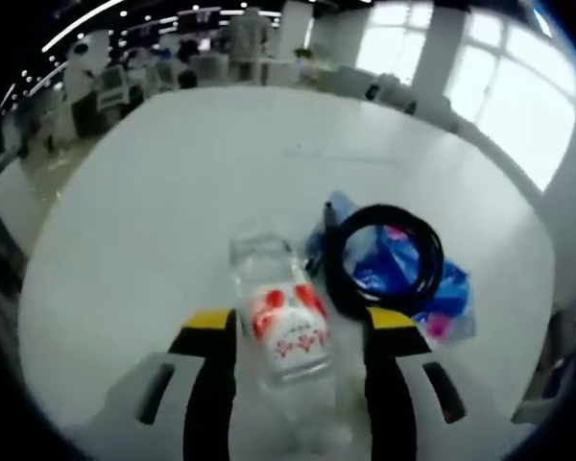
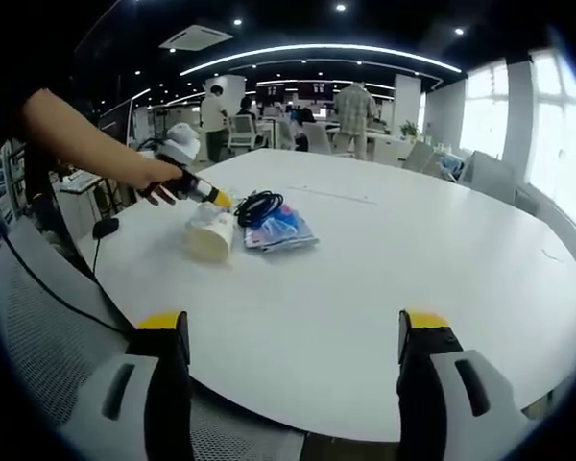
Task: Arrange the tabletop items into an orderly group along one side of the table until the central work area is clear of visible clutter.
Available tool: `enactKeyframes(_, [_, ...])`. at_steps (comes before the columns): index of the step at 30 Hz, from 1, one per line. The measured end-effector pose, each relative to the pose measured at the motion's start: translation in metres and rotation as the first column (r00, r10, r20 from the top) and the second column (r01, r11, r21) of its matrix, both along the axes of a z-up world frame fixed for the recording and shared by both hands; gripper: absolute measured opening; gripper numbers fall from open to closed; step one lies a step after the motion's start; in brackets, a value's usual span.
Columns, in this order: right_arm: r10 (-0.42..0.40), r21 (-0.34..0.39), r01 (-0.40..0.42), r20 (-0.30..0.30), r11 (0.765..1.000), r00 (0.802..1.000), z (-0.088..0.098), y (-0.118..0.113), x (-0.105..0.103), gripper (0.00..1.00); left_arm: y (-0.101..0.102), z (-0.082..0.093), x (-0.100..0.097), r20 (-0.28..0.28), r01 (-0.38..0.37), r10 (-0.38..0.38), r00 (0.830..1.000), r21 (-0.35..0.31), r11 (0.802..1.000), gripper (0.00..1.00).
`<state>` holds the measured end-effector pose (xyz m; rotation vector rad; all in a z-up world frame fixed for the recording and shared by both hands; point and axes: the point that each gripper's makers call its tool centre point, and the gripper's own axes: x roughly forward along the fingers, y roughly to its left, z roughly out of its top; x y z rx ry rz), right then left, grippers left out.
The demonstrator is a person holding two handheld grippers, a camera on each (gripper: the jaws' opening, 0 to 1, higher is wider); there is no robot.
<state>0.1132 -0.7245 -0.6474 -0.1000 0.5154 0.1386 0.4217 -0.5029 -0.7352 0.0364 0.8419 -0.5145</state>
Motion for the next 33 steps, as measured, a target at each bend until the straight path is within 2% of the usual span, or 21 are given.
enactKeyframes(13, [-0.007,-0.005,0.007,-0.006,1.000,1.000,-0.001,-0.002,0.000,0.87,-0.001,-0.016,0.008,-0.111,0.047,-0.039,0.993,0.071,0.996,0.47])
enactKeyframes(18, [-0.017,-0.005,0.017,-0.003,1.000,1.000,-0.001,-0.004,0.001,0.86,-0.003,-0.022,0.008,-0.168,0.084,-0.065,0.984,0.113,0.990,0.47])
enactKeyframes(25, [-0.021,-0.002,0.021,-0.005,1.000,1.000,-0.001,-0.004,0.001,0.85,-0.002,-0.028,0.012,-0.238,0.101,-0.061,0.969,0.161,0.982,0.48])
enactKeyframes(28, [-0.020,-0.002,0.020,-0.006,1.000,1.000,-0.001,-0.004,0.001,0.85,-0.001,-0.031,0.008,-0.295,0.099,-0.044,0.955,0.174,0.980,0.47])
enactKeyframes(33, [-0.014,-0.001,0.014,-0.013,1.000,1.000,-0.002,-0.003,0.000,0.84,0.001,-0.033,0.010,-0.311,0.132,-0.059,0.949,0.218,0.967,0.47])
